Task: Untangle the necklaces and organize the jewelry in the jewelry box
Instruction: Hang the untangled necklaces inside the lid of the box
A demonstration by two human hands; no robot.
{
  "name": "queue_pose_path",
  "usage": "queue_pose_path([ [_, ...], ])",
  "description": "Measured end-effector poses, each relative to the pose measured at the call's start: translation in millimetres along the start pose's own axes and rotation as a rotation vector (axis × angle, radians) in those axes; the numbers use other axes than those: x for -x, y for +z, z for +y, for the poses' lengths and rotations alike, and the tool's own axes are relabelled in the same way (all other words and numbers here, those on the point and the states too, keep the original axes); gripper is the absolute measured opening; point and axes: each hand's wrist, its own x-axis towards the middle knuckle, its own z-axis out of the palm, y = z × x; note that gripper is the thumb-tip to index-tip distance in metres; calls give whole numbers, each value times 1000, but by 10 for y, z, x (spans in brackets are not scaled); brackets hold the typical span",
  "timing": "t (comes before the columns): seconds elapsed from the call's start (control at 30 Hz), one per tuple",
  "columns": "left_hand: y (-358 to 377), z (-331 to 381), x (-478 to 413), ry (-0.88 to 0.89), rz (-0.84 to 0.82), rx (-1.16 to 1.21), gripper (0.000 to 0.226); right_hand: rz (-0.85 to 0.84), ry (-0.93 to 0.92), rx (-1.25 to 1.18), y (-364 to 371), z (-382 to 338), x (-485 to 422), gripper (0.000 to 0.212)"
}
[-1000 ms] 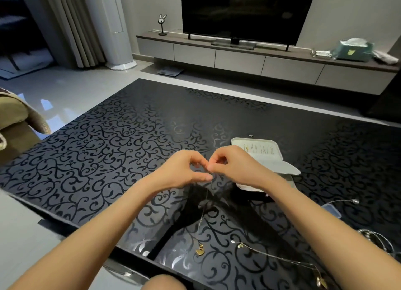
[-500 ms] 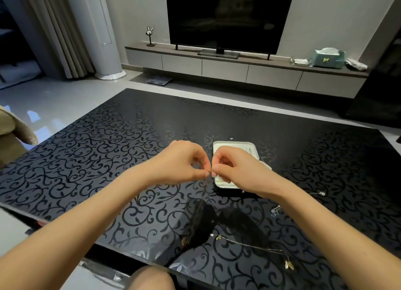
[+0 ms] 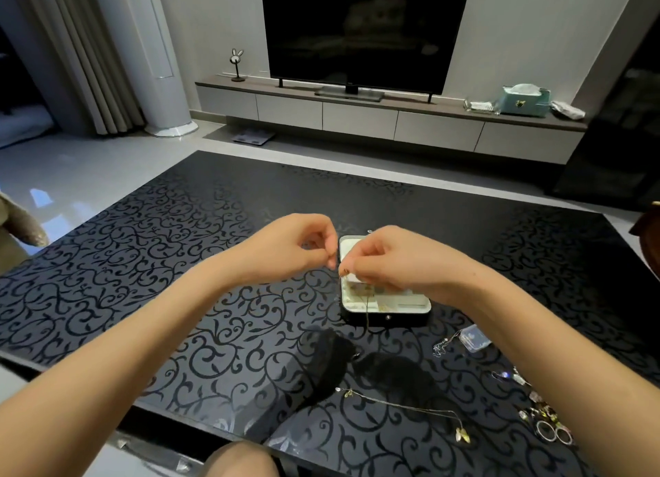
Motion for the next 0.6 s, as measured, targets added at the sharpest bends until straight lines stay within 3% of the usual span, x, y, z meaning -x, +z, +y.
queue_pose_path([
  [0.13, -37, -17, -137, 31, 128, 78, 15, 8, -3, -60, -183, -108, -64, 34],
  [0.27, 42, -164, -392, -19, 186, 30, 18, 180, -24, 47, -408, -224, -143, 36],
  [0.4, 239, -506, -801, -171, 126, -160, 26, 401, -76, 275, -608, -314, -206, 35],
  [0.6, 718, -880, -1420, -339, -16, -389, 43, 527, -126, 587, -860, -352, -439, 42],
])
